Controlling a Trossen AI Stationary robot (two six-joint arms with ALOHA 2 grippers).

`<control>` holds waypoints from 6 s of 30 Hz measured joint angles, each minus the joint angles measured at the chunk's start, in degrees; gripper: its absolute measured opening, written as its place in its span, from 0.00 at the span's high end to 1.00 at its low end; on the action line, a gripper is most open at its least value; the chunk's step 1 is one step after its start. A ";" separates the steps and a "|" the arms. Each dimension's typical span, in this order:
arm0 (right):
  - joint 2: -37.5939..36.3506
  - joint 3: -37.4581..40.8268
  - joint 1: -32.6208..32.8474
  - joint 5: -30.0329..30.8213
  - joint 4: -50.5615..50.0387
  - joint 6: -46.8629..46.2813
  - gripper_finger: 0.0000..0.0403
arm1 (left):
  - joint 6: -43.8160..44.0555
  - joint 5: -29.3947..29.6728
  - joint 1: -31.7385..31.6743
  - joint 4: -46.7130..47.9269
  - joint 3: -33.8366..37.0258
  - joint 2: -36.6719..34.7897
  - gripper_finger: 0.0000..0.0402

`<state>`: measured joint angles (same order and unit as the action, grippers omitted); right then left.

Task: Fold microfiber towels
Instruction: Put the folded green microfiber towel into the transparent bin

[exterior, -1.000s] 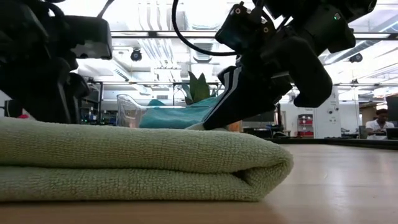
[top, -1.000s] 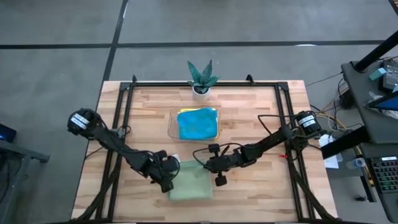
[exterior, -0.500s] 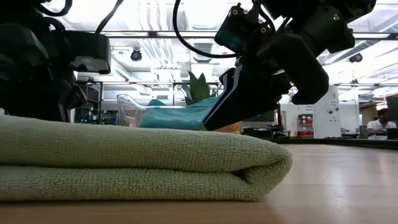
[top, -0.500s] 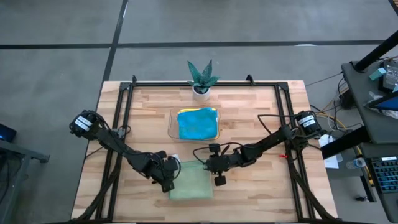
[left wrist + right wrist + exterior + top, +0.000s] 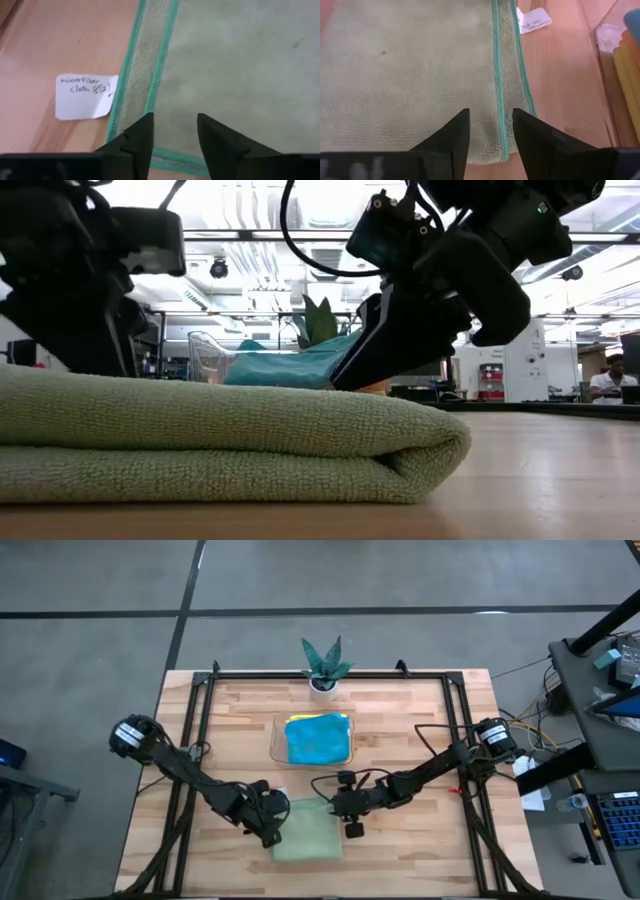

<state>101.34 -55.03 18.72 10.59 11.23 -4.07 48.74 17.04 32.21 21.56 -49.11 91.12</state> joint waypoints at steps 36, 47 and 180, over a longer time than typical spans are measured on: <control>0.58 1.31 0.15 0.02 0.88 3.54 0.98 | -2.57 -2.56 -0.22 -3.39 1.76 -0.31 0.99; -3.34 1.34 0.06 1.45 -3.91 4.28 0.98 | 1.78 -3.48 -0.31 -3.12 1.92 -2.65 0.96; 0.89 1.71 4.26 0.53 -2.91 -57.47 0.28 | 33.37 4.35 6.51 -15.96 6.72 0.63 0.77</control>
<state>102.23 -53.32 22.98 11.12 8.32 -61.53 82.11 21.39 38.72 5.60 -42.39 91.75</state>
